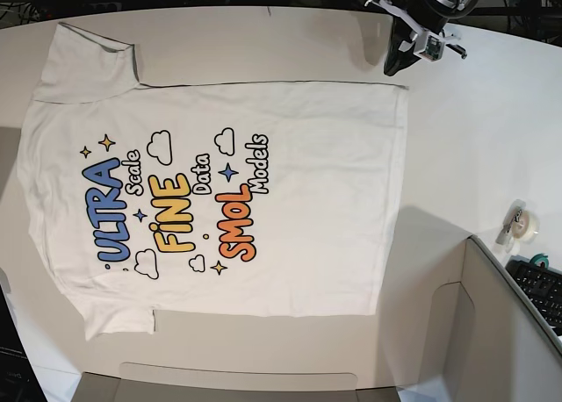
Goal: Layout the t-shirt on the table in an organized manner, then fold the t-shirt properly
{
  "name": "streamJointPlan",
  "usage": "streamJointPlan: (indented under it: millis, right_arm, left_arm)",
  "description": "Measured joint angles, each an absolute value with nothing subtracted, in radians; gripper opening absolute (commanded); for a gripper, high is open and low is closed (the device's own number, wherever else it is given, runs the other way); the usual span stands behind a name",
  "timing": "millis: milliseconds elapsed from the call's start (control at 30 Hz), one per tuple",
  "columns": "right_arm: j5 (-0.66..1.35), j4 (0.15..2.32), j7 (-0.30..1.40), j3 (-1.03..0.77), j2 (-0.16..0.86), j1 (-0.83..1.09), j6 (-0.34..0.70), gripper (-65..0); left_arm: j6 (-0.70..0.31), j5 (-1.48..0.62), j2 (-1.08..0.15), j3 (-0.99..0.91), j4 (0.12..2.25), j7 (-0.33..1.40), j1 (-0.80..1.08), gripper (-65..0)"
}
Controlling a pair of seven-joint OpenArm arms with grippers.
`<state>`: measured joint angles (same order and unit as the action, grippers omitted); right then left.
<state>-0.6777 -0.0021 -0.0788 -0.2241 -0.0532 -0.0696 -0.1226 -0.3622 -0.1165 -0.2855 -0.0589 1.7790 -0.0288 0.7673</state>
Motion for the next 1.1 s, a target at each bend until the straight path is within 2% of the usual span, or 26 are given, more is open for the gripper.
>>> streamJointPlan:
  millis: [433, 1100]
  right_arm:
    - [-0.677, -0.002, -0.079, -0.224, -0.053, -0.07, -0.123, -65.0]
    - [-0.677, -0.002, -0.078, -0.224, -0.054, -0.07, -0.123, -65.0]
  left_arm:
    - [-0.364, -0.12, -0.285, -0.059, 1.842, 0.073, 0.739, -65.0]
    - [-0.366, -0.12, -0.282, -0.061, 1.856, 0.075, 0.745, -65.0]
